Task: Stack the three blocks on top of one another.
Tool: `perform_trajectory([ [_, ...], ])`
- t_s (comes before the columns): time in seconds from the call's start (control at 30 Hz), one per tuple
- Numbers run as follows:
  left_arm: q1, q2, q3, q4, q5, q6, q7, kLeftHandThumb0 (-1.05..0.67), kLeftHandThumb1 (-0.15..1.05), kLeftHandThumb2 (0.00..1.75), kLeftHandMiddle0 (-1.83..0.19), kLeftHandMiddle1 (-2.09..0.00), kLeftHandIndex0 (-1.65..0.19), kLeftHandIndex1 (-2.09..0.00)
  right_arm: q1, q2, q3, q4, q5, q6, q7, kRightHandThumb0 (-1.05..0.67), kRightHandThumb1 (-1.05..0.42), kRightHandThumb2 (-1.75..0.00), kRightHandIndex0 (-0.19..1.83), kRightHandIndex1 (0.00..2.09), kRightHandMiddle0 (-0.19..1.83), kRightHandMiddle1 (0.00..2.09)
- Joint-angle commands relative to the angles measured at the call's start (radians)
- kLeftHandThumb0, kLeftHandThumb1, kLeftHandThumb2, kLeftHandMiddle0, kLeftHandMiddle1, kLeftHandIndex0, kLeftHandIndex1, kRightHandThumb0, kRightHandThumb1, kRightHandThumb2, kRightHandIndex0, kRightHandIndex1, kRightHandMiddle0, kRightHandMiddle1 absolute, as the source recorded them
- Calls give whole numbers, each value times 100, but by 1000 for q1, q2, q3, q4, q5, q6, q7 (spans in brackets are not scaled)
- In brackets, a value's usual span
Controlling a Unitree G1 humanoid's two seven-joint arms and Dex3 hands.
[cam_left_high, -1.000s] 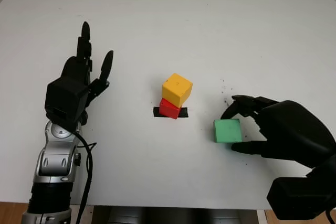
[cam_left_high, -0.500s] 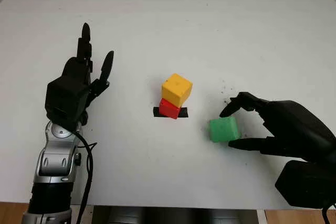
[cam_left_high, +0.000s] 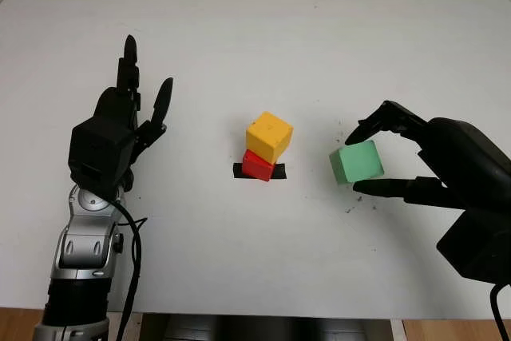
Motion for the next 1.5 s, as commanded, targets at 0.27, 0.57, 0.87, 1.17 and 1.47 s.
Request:
perform_trajectory([
  [0.27,3,4,7,-5,-5,-11,4,-87,105,55,17,-5,17,-5,-273,-41,-28,22,201,259,111,-42,-90,-5,27,71,47,138],
  [0.57,-4,4,5,5,-3,-19,9,-86,105,55,16,-6,17,-6,-650,-40,105,208,329,533,231,-37,-86,-5,13,100,48,153],
  [0.87,-15,10,8,29,-10,-54,-1,-83,105,56,16,-5,18,-5,-841,39,226,336,381,730,262,-36,-93,-7,-17,133,30,182],
  [1.17,-19,4,7,36,-17,-70,3,-82,105,56,17,-5,18,-5,-911,65,297,386,436,907,329,-41,-100,-6,-18,118,19,185],
  [1.47,-10,3,5,26,-11,-65,10,-82,105,56,17,-5,18,-5,-923,73,337,397,440,942,338,-44,-99,-5,-9,108,29,180],
])
